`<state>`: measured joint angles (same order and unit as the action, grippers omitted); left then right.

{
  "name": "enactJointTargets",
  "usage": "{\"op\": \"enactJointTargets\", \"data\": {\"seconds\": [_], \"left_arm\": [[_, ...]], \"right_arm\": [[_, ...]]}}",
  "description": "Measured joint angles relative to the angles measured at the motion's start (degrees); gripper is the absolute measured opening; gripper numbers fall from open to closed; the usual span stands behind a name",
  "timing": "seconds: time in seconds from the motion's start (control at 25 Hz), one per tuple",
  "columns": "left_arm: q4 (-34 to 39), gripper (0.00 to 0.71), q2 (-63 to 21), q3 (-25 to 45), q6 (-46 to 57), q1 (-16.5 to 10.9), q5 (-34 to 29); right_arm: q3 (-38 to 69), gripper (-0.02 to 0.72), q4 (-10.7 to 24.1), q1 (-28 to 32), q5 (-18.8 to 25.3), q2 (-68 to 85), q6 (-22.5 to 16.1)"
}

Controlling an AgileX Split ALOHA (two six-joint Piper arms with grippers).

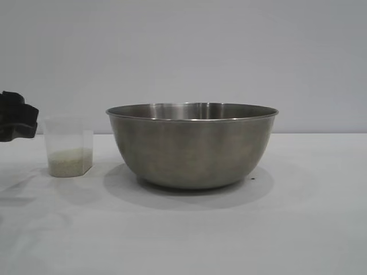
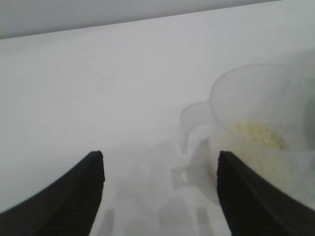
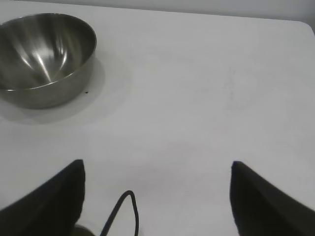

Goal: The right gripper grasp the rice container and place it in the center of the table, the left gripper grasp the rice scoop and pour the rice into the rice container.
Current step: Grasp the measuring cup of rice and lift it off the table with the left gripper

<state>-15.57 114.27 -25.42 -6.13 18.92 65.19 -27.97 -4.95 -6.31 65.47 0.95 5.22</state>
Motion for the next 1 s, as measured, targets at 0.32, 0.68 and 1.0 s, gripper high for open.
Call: {"op": "enactJointTargets", "data": {"seconds": [0.32, 0.68, 1.0], "left_arm": [[-1.47, 0.430, 2.42, -2.82, -1.66, 0.00, -0.11], [-2.65, 0.430, 3.41, -5.11, -3.39, 0.00, -0.11], [2.09, 0.430, 4.76, -7.21, -3.48, -2.57, -0.01]], "right_arm": [[0.00, 0.543, 0.00, 0.00, 0.00, 0.00, 0.00], [0.00, 0.543, 0.00, 0.00, 0.00, 0.00, 0.00], [0.00, 0.543, 0.00, 0.00, 0.00, 0.00, 0.00]]}}
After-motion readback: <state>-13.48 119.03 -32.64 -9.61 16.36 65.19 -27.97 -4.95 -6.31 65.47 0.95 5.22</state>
